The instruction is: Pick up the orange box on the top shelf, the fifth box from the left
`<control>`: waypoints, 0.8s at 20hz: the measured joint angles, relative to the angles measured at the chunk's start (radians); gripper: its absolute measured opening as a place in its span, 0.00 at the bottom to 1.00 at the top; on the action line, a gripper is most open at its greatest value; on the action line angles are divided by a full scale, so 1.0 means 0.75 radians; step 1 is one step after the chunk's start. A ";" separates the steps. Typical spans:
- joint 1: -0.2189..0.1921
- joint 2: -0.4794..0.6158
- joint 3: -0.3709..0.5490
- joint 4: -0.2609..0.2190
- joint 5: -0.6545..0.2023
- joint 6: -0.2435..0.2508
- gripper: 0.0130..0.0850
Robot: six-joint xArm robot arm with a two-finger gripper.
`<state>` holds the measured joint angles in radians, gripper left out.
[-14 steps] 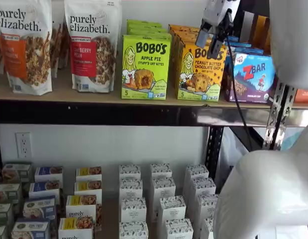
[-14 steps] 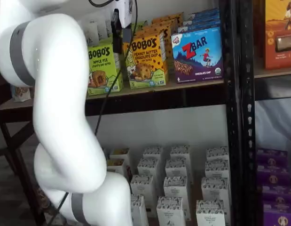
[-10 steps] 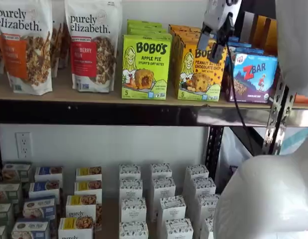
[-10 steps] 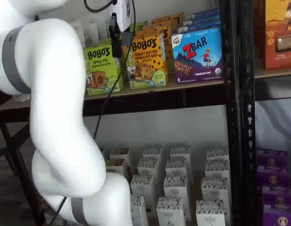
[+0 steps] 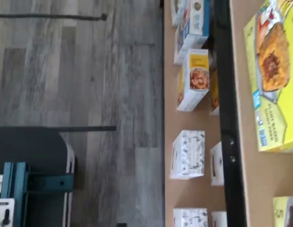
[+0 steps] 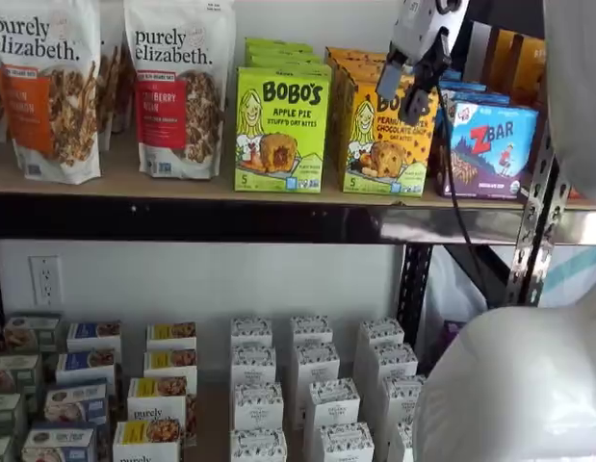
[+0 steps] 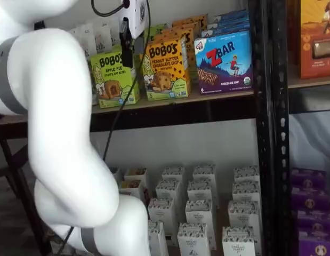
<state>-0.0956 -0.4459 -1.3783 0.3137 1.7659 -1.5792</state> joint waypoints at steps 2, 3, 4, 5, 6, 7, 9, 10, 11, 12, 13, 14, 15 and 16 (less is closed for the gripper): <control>-0.013 0.018 -0.022 0.025 -0.006 -0.005 1.00; -0.022 0.028 -0.034 0.038 -0.011 -0.009 1.00; -0.031 0.039 -0.046 0.051 -0.020 -0.014 1.00; -0.040 0.049 -0.057 0.062 -0.030 -0.019 1.00; -0.048 0.061 -0.071 0.070 -0.038 -0.024 1.00; -0.057 0.075 -0.087 0.077 -0.042 -0.030 1.00; -0.073 0.104 -0.120 0.088 -0.043 -0.041 1.00; -0.078 0.115 -0.133 0.092 -0.044 -0.044 1.00; -0.083 0.125 -0.145 0.095 -0.045 -0.047 1.00; -0.086 0.135 -0.155 0.098 -0.046 -0.050 1.00; -0.089 0.145 -0.166 0.101 -0.046 -0.051 1.00; -0.092 0.156 -0.177 0.105 -0.046 -0.053 1.00; -0.096 0.171 -0.194 0.108 -0.047 -0.055 1.00; -0.098 0.184 -0.209 0.112 -0.045 -0.056 1.00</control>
<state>-0.1693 -0.3082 -1.5350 0.3976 1.7321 -1.6209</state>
